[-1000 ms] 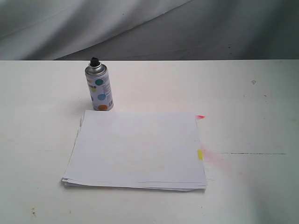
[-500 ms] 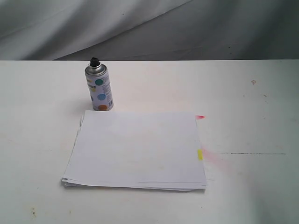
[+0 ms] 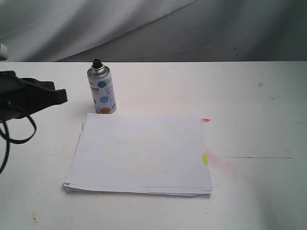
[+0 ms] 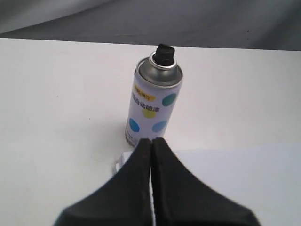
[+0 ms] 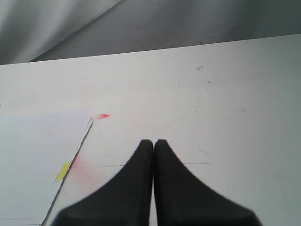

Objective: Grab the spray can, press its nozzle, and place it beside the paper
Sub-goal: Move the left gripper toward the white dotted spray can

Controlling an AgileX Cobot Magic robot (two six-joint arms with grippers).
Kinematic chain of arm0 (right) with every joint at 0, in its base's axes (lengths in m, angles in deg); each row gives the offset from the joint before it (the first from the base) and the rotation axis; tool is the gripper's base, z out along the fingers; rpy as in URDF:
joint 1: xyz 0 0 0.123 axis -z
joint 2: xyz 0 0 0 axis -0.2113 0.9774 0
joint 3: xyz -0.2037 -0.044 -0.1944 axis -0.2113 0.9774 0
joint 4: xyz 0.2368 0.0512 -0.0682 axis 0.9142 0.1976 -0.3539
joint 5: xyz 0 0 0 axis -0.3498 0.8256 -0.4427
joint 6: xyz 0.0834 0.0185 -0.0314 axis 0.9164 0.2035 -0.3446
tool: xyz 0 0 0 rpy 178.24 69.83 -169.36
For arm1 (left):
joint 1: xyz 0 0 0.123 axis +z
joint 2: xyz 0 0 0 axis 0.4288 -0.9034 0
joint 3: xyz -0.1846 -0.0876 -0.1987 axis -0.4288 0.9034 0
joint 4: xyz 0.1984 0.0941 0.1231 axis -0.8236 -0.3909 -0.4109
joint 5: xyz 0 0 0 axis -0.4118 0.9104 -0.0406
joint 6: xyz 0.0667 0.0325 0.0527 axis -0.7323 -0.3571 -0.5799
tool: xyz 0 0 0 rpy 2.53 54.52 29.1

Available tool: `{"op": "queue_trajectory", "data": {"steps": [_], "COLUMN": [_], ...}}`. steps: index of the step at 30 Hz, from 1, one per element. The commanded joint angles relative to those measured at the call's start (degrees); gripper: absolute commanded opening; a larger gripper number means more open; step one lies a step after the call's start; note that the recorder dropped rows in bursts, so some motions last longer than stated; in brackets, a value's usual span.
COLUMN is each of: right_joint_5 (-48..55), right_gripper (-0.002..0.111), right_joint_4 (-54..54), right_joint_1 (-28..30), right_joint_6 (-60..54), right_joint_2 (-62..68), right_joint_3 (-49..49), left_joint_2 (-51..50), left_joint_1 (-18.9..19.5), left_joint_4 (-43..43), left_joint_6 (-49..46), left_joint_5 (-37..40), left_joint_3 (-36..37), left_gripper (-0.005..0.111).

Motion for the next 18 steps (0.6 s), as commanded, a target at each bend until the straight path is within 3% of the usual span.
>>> {"op": "queue_trajectory", "data": {"steps": [1, 3, 7, 11, 13, 15, 18], "right_joint_5": [0.0, 0.0, 0.0, 0.0, 0.0, 0.0, 0.0], "right_gripper": [0.000, 0.000, 0.000, 0.000, 0.000, 0.000, 0.000], "right_joint_4": [-0.8, -0.8, -0.8, -0.8, -0.8, -0.8, -0.8], "right_joint_1": [0.6, 0.6, 0.6, 0.6, 0.6, 0.6, 0.6], "right_joint_6": [0.1, 0.1, 0.1, 0.1, 0.1, 0.1, 0.1], "right_joint_2": [-0.4, -0.4, -0.4, -0.4, -0.4, -0.4, -0.4], "right_joint_3": [0.2, 0.2, 0.2, 0.2, 0.2, 0.2, 0.2], "left_joint_2": [-12.1, -21.7, -31.1, -32.5, -32.5, -32.5, -32.5], "left_joint_1": [-0.3, -0.3, -0.3, -0.3, -0.3, -0.3, -0.3], "left_joint_4": [0.0, -3.1, -3.1, -3.6, -8.1, -14.6, -16.2], "left_joint_6": [-0.8, -0.8, 1.6, 1.6, 1.5, 1.5, 5.8], "left_joint_5": [-19.9, -28.8, -38.4, -40.9, -42.9, -43.1, -43.1], "left_joint_3": [-0.4, -0.4, -0.4, -0.6, -0.7, -0.7, -0.7], "left_gripper": [0.000, 0.000, 0.000, 0.000, 0.004, 0.019, 0.056]}}
